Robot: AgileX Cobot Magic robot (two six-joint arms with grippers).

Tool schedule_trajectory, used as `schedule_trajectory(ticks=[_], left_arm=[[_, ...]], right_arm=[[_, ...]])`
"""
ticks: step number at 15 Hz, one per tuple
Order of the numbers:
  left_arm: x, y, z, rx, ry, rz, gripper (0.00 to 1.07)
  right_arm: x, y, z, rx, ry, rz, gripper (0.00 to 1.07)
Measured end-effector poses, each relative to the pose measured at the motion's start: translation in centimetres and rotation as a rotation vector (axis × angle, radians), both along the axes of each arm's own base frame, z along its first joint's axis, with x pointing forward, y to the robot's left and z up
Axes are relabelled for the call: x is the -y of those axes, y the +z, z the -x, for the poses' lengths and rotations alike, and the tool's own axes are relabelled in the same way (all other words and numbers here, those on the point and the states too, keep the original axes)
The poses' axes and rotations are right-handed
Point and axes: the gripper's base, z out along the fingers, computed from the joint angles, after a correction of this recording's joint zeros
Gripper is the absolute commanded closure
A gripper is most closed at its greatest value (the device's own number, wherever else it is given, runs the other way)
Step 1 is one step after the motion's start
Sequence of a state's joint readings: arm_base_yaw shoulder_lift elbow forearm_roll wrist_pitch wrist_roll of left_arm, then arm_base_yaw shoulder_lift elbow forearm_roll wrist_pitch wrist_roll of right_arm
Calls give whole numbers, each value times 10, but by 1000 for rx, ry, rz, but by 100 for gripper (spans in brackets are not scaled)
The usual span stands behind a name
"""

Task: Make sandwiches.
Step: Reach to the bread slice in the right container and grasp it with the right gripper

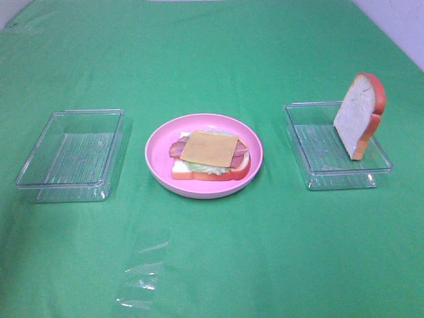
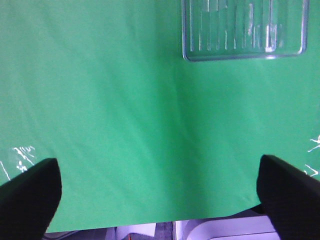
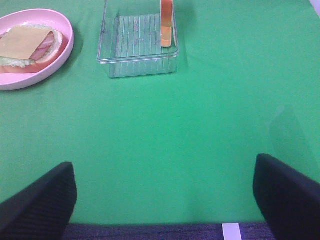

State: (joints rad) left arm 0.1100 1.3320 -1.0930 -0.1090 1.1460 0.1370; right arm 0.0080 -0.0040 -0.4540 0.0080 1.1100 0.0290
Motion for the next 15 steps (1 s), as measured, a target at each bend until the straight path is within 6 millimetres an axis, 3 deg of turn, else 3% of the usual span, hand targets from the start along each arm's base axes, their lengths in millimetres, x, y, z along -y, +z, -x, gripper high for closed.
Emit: schedule_trajectory(ticks=[1, 4, 5, 7, 10, 11, 15], left_arm=[[2, 3, 15, 30, -1, -4, 9], [10, 15, 96, 221, -1, -26, 9], [16, 13, 144, 345, -1, -38, 9], [19, 9, 176, 451, -1, -49, 9], [24, -14, 214, 570, -1, -63, 9], [25, -22, 222, 594, -1, -65, 9], [27, -22, 242, 729, 2, -78, 9]], right_arm=[[0, 0, 0, 0, 0, 0, 15], [0, 0, 0, 0, 0, 0, 15], [0, 0, 0, 0, 0, 0, 15], [0, 0, 0, 0, 0, 0, 15], [0, 0, 0, 0, 0, 0, 15], [0, 0, 0, 0, 0, 0, 15], [0, 0, 0, 0, 0, 0, 15]])
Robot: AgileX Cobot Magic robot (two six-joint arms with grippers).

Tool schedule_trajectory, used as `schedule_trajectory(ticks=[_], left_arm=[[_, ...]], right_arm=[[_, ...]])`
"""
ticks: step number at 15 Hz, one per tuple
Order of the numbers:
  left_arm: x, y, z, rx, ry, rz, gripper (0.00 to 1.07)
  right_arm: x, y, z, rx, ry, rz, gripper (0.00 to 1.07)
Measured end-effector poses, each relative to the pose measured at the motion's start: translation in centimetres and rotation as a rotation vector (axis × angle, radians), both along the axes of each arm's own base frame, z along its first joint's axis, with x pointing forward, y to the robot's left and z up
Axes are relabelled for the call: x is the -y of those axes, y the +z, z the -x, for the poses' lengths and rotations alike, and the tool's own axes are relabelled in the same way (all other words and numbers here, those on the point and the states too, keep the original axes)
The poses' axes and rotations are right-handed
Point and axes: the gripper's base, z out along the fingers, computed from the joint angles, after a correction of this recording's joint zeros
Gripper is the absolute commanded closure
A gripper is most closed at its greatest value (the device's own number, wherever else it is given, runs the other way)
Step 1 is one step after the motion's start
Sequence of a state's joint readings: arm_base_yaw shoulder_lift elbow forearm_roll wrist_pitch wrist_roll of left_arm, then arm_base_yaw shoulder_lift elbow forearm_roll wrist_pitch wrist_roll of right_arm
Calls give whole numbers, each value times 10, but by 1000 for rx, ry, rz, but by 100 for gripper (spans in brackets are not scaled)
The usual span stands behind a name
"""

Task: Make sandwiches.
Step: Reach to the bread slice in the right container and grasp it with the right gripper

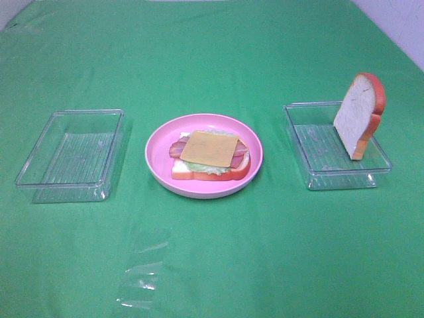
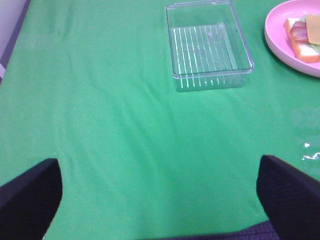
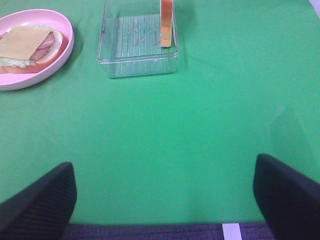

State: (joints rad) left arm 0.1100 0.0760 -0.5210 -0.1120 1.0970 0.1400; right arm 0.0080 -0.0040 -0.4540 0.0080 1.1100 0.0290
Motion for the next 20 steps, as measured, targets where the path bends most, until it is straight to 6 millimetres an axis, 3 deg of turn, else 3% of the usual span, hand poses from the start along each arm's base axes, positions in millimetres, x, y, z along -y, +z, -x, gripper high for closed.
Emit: schedule_trajectory(ticks=[3, 14, 17, 18, 19, 20], left_arm=[[-1, 0, 13, 77, 41, 11, 9], [-4, -1, 13, 79, 45, 33, 9], [-4, 0, 13, 85, 46, 33, 9], [-4, 0, 13, 89, 46, 33, 9], [-4, 0, 13, 89, 46, 33, 9], [-4, 0, 13, 90, 46, 33, 9]], right_arm=[[0, 0, 0, 0, 0, 0, 15], [0, 0, -2, -13, 7, 9, 15], [0, 12, -29, -185, 12, 14, 16], [-1, 31, -61, -313, 11, 12, 16], [-1, 37, -71, -344, 12, 11, 16], [-1, 47, -94, -401, 13, 7, 16]])
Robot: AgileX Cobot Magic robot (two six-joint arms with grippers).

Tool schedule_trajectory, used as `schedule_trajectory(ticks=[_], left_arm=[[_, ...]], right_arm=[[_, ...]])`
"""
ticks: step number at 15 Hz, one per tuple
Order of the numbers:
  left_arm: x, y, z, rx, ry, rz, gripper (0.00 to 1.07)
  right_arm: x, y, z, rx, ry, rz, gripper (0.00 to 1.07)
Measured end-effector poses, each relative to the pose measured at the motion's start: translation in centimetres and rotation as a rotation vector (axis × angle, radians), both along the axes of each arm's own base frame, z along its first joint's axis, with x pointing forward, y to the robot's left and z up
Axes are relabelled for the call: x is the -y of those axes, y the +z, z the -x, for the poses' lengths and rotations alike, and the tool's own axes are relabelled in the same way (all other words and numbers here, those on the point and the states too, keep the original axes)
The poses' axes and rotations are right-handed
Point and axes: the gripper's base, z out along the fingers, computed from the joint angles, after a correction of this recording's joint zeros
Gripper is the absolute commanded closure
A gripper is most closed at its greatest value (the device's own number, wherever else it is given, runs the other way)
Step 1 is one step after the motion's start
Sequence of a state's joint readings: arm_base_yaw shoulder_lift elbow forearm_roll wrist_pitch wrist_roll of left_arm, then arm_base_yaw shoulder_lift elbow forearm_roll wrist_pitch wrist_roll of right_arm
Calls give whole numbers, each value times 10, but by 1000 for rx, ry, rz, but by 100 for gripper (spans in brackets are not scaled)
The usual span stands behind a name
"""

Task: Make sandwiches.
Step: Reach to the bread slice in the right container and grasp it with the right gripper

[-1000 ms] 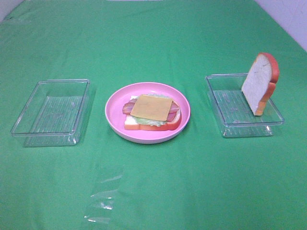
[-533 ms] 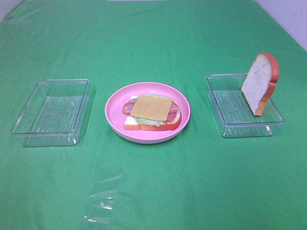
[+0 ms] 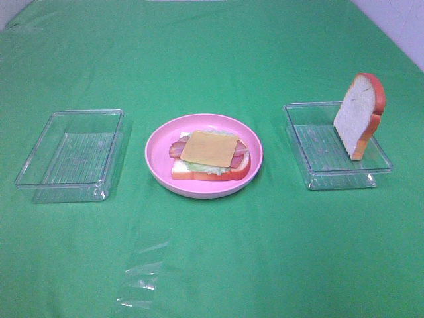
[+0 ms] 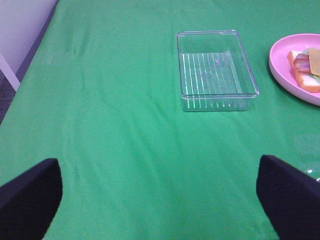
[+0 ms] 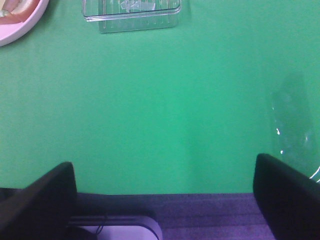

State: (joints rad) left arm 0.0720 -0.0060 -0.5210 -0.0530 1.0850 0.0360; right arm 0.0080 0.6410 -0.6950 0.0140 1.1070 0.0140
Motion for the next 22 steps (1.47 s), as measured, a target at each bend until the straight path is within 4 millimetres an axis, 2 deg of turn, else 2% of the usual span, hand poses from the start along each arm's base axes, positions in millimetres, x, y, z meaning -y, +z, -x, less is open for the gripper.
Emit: schedule_trajectory(ticks=[3, 4, 5, 6, 7, 9, 10, 13, 15, 16, 20, 22], left_arm=[[0, 0, 0, 1, 0, 0, 9], [0, 0, 0, 1, 0, 0, 9], [0, 0, 0, 1, 0, 1, 9], [0, 0, 0, 1, 1, 2, 9], [0, 0, 0, 1, 1, 2, 9], [0, 0, 0, 1, 1, 2, 9], [0, 0, 0, 1, 1, 2, 9], [0, 0, 0, 1, 1, 3, 9], [0, 0, 0, 1, 1, 3, 9], [0, 0, 0, 1, 1, 3, 9], [0, 0, 0, 1, 1, 3, 9], [0, 0, 0, 1, 1, 3, 9]], right_arm=[[-1, 21, -69, -109, 0, -2, 16], [-1, 24, -81, -123, 0, -2, 16], [-1, 27, -107, -146, 0, -2, 16], [-1, 30, -150, -174, -1, -2, 16], [-2, 33, -171, -174, -1, -2, 16], [-2, 25, -215, -207, 0, -2, 16], [-2, 23, -223, -213, 0, -3, 16], [-3, 5, -272, -246, 0, -4, 16], [-3, -4, -289, -277, 1, -4, 16], [-3, -13, -306, -297, 3, 0, 16], [-3, -27, -330, -315, 20, 6, 16], [3, -42, -343, -352, 9, -2, 17]])
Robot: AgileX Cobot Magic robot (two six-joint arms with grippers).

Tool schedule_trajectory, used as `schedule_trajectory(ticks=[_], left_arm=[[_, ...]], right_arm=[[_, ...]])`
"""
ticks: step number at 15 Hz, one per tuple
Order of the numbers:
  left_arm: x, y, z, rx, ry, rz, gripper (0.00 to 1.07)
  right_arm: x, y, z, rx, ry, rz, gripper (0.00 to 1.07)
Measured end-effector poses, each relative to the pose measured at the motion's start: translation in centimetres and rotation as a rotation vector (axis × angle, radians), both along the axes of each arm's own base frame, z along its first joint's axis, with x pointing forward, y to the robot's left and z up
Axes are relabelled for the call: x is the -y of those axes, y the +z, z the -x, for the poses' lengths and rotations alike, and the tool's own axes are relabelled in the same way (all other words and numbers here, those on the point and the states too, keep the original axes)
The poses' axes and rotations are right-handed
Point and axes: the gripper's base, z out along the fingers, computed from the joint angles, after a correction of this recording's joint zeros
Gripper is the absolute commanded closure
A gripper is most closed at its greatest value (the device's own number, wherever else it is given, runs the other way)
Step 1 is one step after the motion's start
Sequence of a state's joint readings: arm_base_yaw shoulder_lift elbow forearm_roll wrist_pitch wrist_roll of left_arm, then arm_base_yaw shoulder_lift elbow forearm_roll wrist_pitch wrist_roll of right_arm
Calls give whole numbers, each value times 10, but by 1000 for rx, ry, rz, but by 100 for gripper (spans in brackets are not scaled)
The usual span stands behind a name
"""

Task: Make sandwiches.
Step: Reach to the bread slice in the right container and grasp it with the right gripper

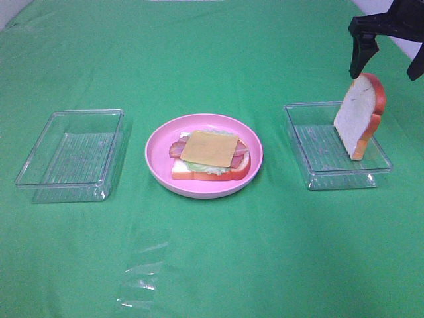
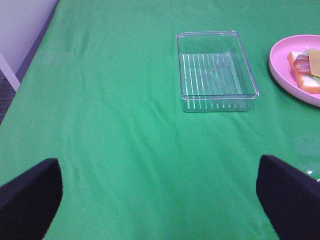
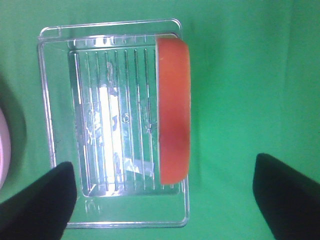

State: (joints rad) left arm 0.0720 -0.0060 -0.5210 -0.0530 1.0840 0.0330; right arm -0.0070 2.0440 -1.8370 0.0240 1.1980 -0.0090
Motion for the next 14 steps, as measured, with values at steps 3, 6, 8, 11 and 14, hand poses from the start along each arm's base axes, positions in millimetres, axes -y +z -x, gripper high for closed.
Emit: schedule_trajectory(ticks=[3, 6, 8, 11, 14], left_arm=[[0, 0, 0, 0, 0, 0, 9], [0, 0, 0, 0, 0, 0, 9], [0, 0, 0, 0, 0, 0, 9], [0, 0, 0, 0, 0, 0, 9], [0, 0, 0, 0, 0, 0, 9]], right_arm=[[15, -27, -11, -64, -32, -29, 17], [15, -49, -18, -87, -23, -50, 19], [14, -56, -22, -80, -27, -70, 23], [11, -65, -27, -64, -39, -107, 34], [10, -74, -27, -93, -40, -114, 54]])
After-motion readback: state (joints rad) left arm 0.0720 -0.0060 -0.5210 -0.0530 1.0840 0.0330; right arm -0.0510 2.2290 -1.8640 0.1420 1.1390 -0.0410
